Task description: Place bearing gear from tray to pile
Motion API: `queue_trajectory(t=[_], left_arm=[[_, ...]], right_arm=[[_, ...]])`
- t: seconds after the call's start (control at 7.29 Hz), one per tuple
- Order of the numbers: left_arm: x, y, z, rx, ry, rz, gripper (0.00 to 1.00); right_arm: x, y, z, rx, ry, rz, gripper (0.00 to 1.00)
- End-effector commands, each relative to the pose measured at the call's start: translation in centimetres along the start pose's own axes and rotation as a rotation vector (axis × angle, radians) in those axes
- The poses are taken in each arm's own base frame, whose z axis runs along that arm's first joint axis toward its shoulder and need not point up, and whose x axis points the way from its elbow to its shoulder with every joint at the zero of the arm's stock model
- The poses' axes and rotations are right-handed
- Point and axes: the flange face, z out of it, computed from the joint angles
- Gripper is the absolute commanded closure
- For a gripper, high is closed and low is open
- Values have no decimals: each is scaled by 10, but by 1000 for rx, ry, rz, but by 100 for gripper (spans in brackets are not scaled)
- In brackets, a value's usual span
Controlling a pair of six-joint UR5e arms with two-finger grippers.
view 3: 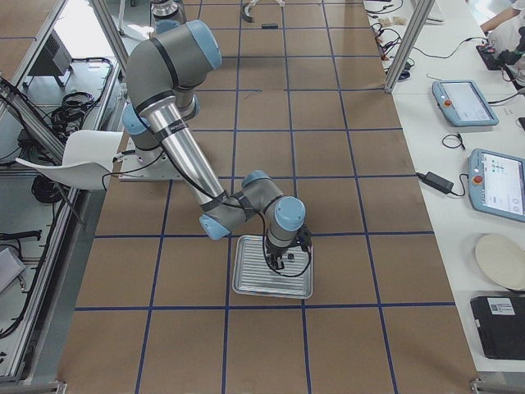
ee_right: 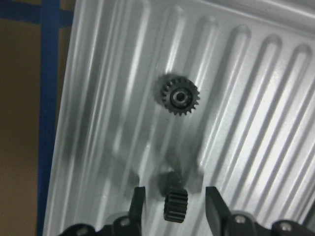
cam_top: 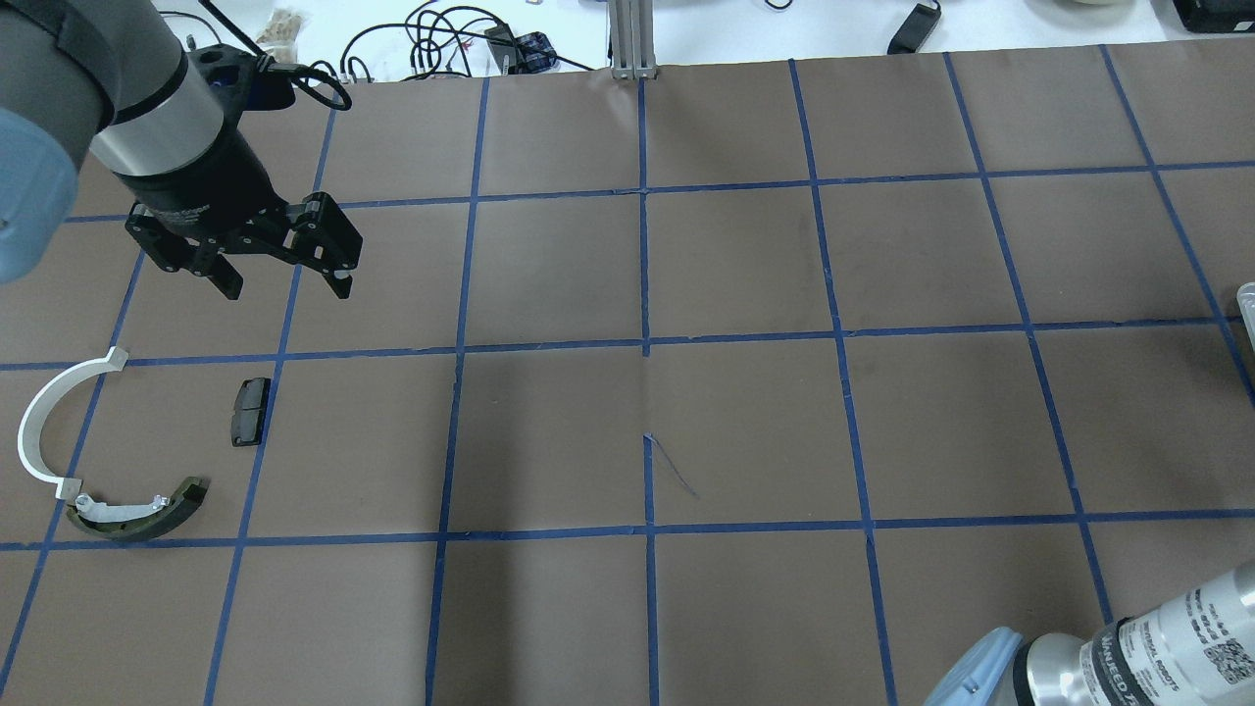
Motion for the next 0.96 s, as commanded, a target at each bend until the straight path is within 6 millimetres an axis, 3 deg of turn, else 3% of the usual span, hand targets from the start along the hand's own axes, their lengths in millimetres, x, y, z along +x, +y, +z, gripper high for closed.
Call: queue_trajectory(t=[0.0, 0.27, 0.55, 0.69, 0.82], left_arm=[[0, 0, 0, 2, 0, 0, 0], [0, 0, -1, 3, 0, 0, 0], [-1, -1, 0, 2, 2, -2, 0], [-1, 0, 0, 2, 0, 0, 0], [-1, -1, 1, 0, 0, 0, 0]], right_arm=[[0, 0, 1, 0, -2, 6, 96], [0, 4, -8, -13, -1, 21, 100], [-18, 3, -51, 1, -3, 79, 100], [-67, -24, -85, -22, -34, 78, 100], [-132, -60, -127, -12, -14, 74, 100]])
